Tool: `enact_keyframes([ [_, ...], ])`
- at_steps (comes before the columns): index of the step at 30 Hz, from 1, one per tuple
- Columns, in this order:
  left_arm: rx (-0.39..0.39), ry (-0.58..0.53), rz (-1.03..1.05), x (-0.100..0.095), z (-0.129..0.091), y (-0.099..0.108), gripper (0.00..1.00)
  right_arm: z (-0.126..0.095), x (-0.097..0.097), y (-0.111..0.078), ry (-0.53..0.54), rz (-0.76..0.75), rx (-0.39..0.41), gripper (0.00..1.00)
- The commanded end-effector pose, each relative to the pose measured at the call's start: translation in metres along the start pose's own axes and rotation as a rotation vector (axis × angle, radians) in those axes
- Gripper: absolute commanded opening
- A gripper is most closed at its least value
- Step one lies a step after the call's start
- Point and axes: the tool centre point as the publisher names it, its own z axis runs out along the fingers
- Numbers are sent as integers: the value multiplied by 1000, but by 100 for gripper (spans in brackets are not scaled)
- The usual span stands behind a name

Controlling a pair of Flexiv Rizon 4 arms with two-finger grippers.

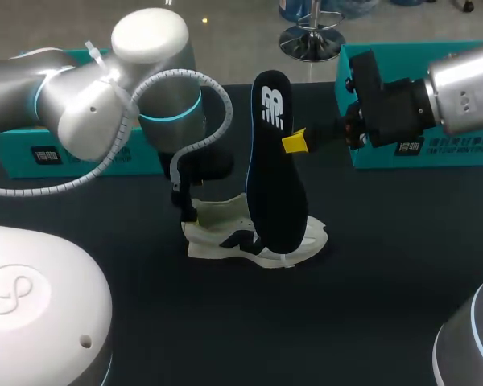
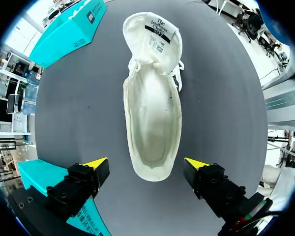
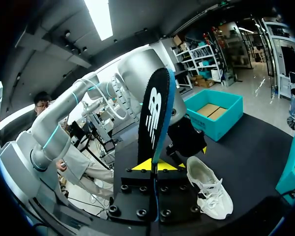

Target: Take the shoe out of the shoebox, open the shoe tongue, remove and reinsert the insole, then place the shoe into the shoebox

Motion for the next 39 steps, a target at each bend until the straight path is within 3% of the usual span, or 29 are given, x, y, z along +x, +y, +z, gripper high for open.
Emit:
enact_keyframes([
  [1,12,-2,17,1,0,0,100,2,0,0,-3,1,1,0],
  [14,35,-10,47,-19,-9,-24,100,2,0,0,-3,1,1,0],
  [27,111,18,104,-43,21,-69,100,2,0,0,-3,1,1,0],
  [39,97,48,125,-52,45,-93,100,2,0,0,-3,1,1,0],
])
